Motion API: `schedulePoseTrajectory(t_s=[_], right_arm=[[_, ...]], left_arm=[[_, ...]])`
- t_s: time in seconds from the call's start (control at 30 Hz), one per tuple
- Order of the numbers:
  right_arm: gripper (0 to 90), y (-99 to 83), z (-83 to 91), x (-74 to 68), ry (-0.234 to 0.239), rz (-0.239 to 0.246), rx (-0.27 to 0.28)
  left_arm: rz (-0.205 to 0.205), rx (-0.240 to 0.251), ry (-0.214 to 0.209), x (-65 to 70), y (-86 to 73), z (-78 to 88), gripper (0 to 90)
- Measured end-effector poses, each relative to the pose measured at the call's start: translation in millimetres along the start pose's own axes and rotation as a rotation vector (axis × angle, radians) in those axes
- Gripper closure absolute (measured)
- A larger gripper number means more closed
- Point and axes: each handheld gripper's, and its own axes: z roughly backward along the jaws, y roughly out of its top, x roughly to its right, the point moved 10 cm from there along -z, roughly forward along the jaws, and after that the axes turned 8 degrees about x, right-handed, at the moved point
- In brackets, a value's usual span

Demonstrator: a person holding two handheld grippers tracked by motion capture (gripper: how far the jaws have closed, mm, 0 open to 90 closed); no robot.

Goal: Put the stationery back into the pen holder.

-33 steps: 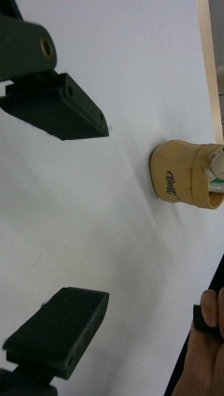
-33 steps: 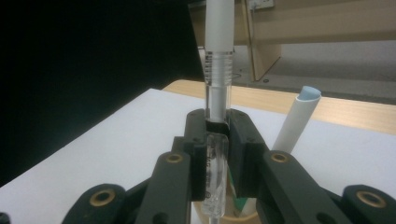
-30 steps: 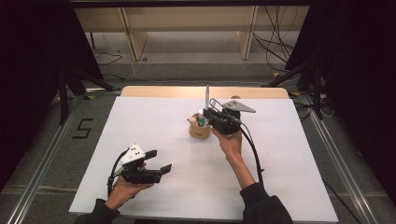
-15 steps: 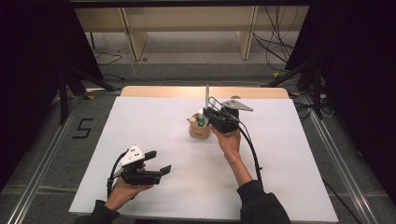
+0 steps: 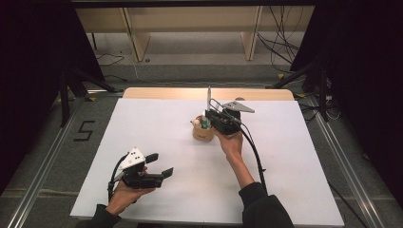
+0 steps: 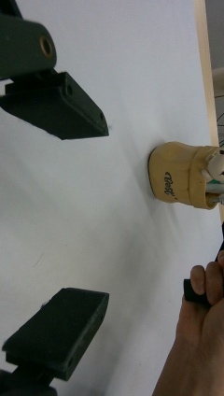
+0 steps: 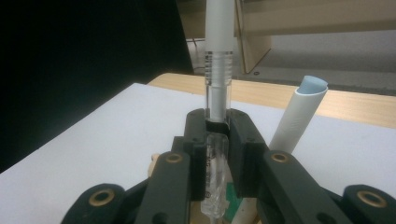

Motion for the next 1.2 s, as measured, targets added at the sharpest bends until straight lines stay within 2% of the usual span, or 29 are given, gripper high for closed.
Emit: schedulePoseTrajectory(t_s=[0.43,1.2], right_arm=[[79.0,-7.8,-4.1,-1.1,-0.019,0.044,-0.013],[78.7,-17.0,-5.7,0.0,-0.027,0.052,-0.014]], left_arm=[[-0.002,-0.008,-0.003,0.8,-1.6,-0.4,16.3],[-0.004,-0.016,-0.004,1.7,-3.4,-1.5,16.3]])
